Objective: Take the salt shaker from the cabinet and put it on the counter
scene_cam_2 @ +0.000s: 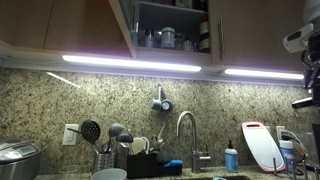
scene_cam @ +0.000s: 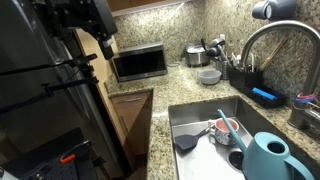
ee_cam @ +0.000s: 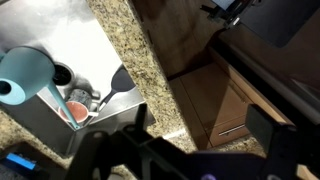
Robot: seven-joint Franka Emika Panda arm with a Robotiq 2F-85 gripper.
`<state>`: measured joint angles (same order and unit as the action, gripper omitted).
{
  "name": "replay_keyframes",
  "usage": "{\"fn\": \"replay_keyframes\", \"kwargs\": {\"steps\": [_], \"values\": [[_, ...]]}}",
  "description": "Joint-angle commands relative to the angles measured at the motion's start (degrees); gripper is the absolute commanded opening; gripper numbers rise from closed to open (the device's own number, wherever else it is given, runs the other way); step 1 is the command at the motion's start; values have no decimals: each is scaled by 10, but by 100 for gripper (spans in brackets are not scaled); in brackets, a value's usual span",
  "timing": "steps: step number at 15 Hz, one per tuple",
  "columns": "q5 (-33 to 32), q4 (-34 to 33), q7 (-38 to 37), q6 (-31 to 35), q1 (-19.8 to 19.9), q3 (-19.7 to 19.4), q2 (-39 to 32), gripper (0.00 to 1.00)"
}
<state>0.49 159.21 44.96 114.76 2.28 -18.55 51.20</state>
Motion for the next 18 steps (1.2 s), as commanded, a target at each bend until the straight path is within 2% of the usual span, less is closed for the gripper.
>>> {"fn": "replay_keyframes", "kwargs": {"steps": [1,6,10,12,13,14,18], "values": [[-1,4,18,10,-12,15,80,100],[22,6,-31,-10,-42,63,184,100],[55,-25,-98,-27,-98,103,222,100],[72,-35,-119,-16,-127,104,231,100],[70,-43,-125,-31,-135,99,228,100],[47,-27,-120,-12,-130,98,233,100],[50,-32,-127,-14,-145,92,235,100]]}}
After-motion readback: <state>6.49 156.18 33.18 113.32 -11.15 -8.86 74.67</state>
